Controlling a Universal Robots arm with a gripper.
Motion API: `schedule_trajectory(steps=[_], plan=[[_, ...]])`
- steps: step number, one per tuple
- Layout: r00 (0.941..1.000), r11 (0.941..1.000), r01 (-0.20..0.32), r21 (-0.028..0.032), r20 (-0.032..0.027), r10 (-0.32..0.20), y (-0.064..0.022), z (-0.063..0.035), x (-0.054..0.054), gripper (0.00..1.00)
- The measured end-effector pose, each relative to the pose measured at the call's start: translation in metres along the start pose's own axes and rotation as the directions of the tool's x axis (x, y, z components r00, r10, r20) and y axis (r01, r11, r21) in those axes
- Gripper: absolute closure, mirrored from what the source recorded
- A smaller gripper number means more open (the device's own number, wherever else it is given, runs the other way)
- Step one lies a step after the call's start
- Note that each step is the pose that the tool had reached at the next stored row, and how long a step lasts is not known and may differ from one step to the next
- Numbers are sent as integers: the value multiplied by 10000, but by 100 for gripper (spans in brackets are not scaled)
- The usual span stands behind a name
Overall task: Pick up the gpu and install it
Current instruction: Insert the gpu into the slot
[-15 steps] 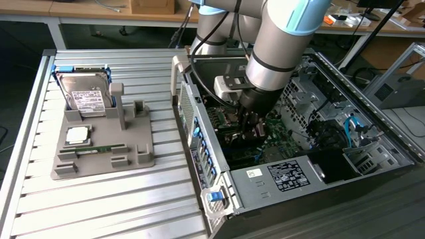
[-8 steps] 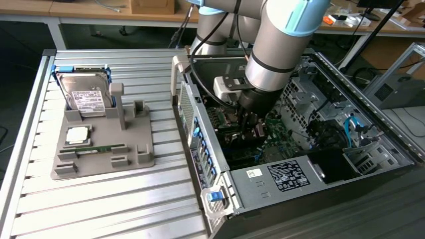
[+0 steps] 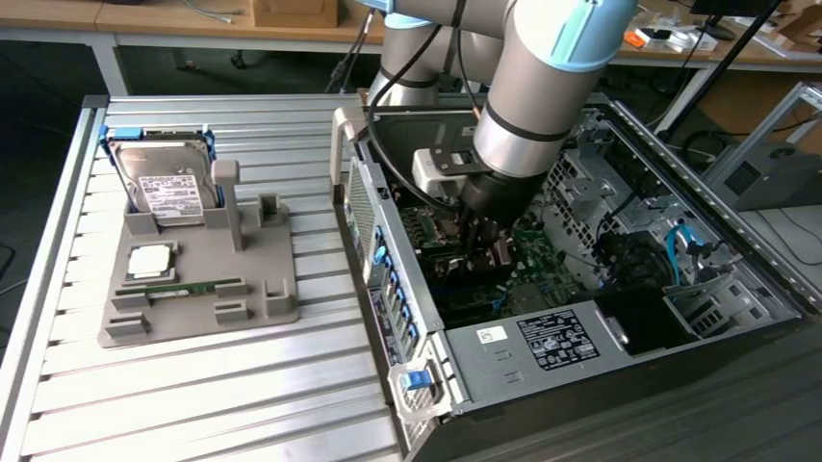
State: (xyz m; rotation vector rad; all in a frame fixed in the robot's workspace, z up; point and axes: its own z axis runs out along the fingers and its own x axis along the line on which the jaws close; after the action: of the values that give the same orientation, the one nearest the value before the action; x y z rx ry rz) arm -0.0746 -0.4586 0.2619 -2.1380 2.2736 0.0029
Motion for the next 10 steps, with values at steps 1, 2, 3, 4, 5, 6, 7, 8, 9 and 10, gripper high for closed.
schedule_trajectory(steps=[1,2,3,4,5,6,7,8,9,10], plan=[[10000,10000,0,6,2,0,1,-2,0,73],[10000,10000,0,10,3,0,1,-5,0,73],[10000,10000,1,14,3,-1,2,-10,0,73],[10000,10000,1,19,5,-1,2,-16,-1,73],[10000,10000,1,22,3,-1,1,-21,-2,73],[10000,10000,2,24,-3,-2,2,-28,-2,73],[10000,10000,1,26,-10,-1,3,-35,-2,73],[10000,10000,1,31,-6,-1,4,-41,-2,73],[10000,10000,2,36,-5,-2,5,-50,-2,73],[10000,10000,2,38,-8,-2,5,-56,-2,73]])
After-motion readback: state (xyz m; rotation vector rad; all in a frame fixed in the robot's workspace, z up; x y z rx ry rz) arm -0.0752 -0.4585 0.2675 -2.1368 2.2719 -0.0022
